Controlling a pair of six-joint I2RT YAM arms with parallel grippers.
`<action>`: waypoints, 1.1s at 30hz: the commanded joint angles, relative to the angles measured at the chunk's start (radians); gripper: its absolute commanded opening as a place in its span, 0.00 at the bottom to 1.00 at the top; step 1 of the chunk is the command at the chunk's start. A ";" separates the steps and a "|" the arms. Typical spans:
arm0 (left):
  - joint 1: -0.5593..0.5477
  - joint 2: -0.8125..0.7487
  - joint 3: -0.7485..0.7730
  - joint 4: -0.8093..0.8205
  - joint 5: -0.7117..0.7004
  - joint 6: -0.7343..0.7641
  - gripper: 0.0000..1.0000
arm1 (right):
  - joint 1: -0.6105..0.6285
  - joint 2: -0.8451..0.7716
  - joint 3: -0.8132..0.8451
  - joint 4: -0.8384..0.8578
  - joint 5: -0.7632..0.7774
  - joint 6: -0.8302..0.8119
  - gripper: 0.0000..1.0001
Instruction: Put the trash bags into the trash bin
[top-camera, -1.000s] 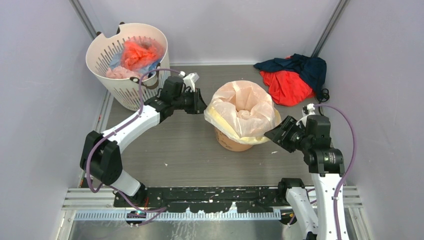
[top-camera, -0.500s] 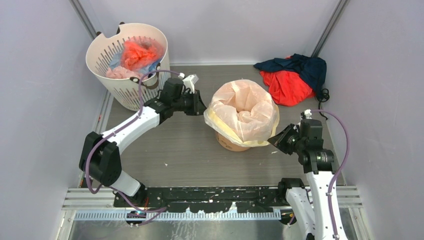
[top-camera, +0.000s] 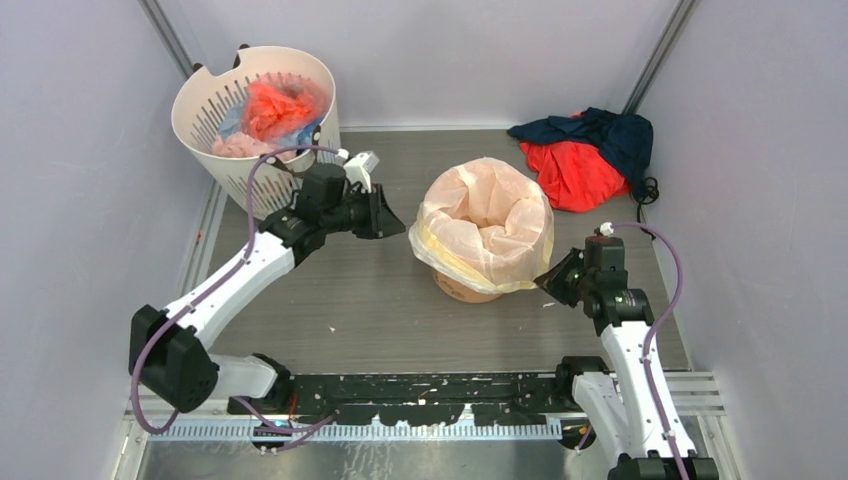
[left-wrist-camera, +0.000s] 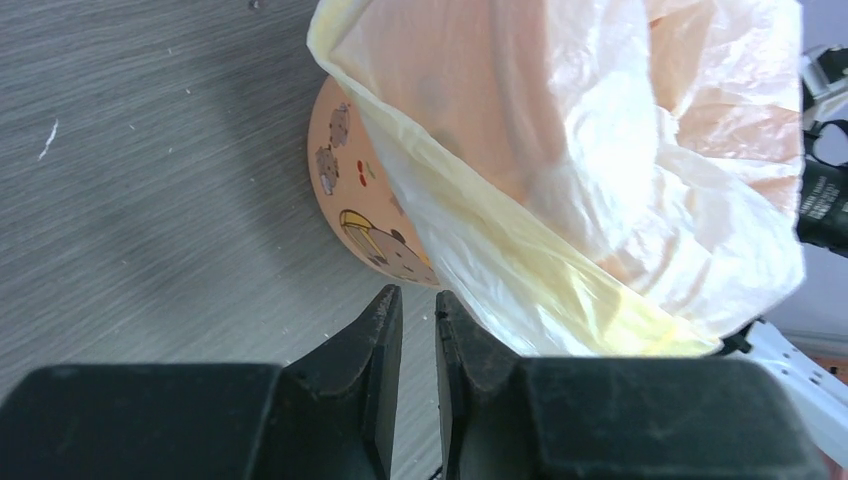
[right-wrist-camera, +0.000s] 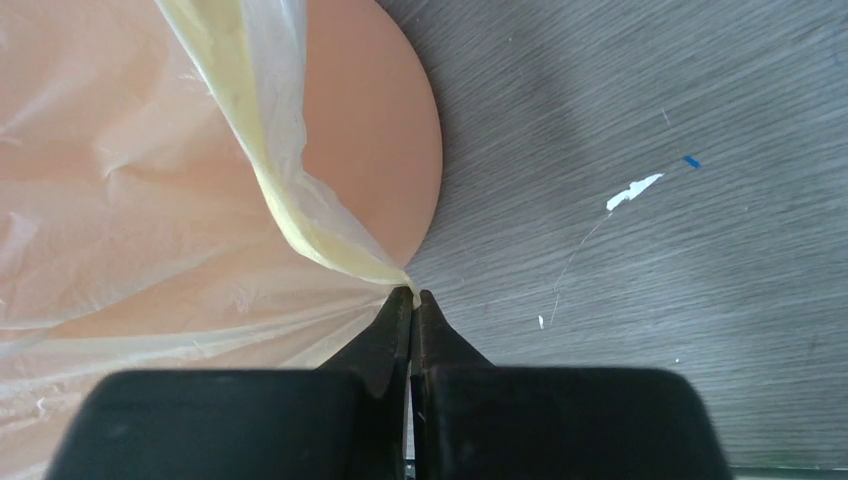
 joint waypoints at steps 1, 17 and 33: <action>0.005 -0.075 0.002 -0.012 0.020 -0.033 0.21 | 0.009 0.012 0.019 0.073 0.054 -0.002 0.01; 0.013 -0.039 -0.099 0.256 0.106 -0.321 0.61 | 0.108 0.143 0.034 0.184 0.136 0.009 0.01; 0.013 0.022 -0.074 0.342 0.116 -0.389 0.62 | 0.182 0.150 0.037 0.193 0.189 0.019 0.01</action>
